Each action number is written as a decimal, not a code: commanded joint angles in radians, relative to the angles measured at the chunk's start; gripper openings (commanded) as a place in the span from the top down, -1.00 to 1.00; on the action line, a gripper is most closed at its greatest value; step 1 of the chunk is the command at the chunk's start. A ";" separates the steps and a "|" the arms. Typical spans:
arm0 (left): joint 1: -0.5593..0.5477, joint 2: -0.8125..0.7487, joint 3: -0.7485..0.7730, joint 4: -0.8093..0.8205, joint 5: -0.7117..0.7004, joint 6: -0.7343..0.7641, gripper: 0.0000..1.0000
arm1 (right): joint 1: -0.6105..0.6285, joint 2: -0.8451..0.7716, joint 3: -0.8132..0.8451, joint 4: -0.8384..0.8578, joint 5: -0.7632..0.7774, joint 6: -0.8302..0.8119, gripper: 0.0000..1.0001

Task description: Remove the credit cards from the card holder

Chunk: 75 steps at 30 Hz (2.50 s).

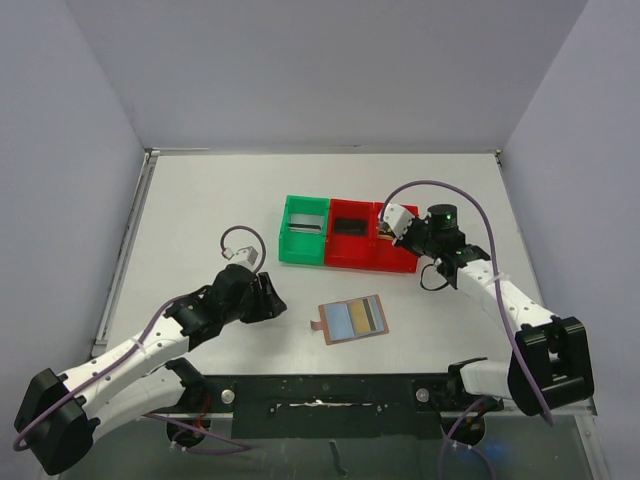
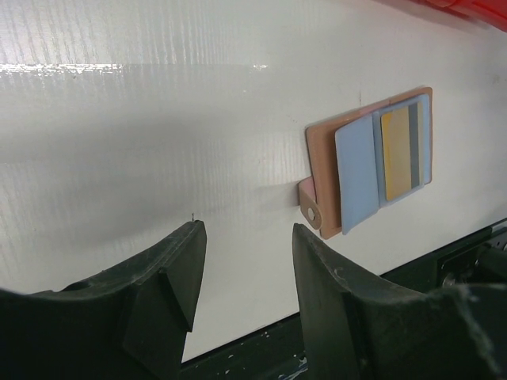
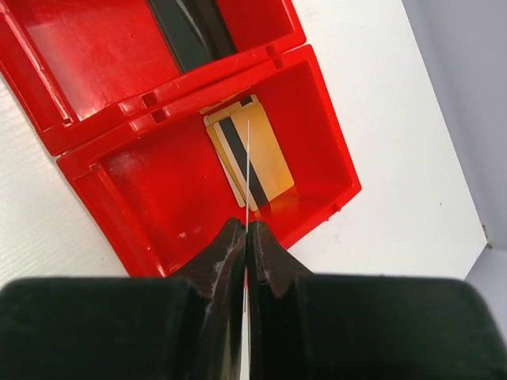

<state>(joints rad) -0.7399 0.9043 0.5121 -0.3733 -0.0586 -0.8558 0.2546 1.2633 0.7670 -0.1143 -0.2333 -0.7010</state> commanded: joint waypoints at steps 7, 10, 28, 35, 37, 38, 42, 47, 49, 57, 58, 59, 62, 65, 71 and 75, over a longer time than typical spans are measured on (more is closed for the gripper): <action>0.016 -0.028 0.051 0.007 0.034 0.021 0.07 | -0.037 0.091 0.072 0.064 -0.050 -0.210 1.00; 0.019 -0.035 0.055 0.004 0.040 0.021 0.07 | -0.053 0.127 0.091 0.079 -0.060 -0.249 1.00; 0.022 -0.074 0.049 0.056 0.068 -0.020 0.07 | -0.069 0.387 0.290 -0.003 -0.092 -0.430 0.97; 0.025 -0.095 0.040 0.051 0.068 -0.033 0.07 | -0.066 0.458 0.301 0.004 -0.072 -0.465 0.83; 0.025 -0.098 0.033 0.056 0.070 -0.040 0.07 | -0.064 0.473 0.294 0.014 -0.076 -0.463 0.82; 0.025 -0.099 0.033 0.057 0.071 -0.041 0.07 | -0.062 0.478 0.292 0.016 -0.074 -0.463 0.81; 0.025 -0.102 0.042 0.041 0.078 -0.045 0.07 | -0.055 0.492 0.290 0.017 -0.049 -0.459 0.75; 0.025 -0.125 0.057 0.023 0.071 -0.046 0.07 | -0.055 0.492 0.294 -0.011 -0.040 -0.446 0.53; 0.025 -0.127 0.059 0.021 0.069 -0.046 0.07 | -0.056 0.496 0.299 -0.030 -0.035 -0.445 0.45; 0.025 -0.121 0.058 0.025 0.081 -0.051 0.07 | -0.055 0.514 0.307 -0.035 -0.001 -0.425 0.31; 0.025 -0.122 0.059 0.023 0.081 -0.051 0.07 | -0.054 0.516 0.305 -0.022 0.019 -0.412 0.31; 0.025 -0.124 0.062 0.019 0.080 -0.052 0.07 | -0.053 0.523 0.305 -0.014 0.036 -0.404 0.30; 0.025 -0.135 0.069 0.009 0.079 -0.054 0.07 | -0.051 0.517 0.305 0.005 0.045 -0.356 0.31; 0.025 -0.146 0.066 0.005 0.080 -0.057 0.07 | -0.048 0.482 0.298 0.047 0.011 -0.279 0.28; 0.024 -0.129 0.053 0.029 0.109 -0.063 0.06 | -0.025 0.356 0.254 0.168 -0.032 -0.098 0.18; 0.023 -0.132 0.043 0.064 0.126 -0.075 0.06 | -0.014 0.229 0.176 0.315 0.048 0.137 0.10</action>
<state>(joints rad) -0.7189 0.7776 0.5236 -0.3801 0.0341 -0.9150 0.2256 1.6421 0.9913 -0.0086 -0.2211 -0.8158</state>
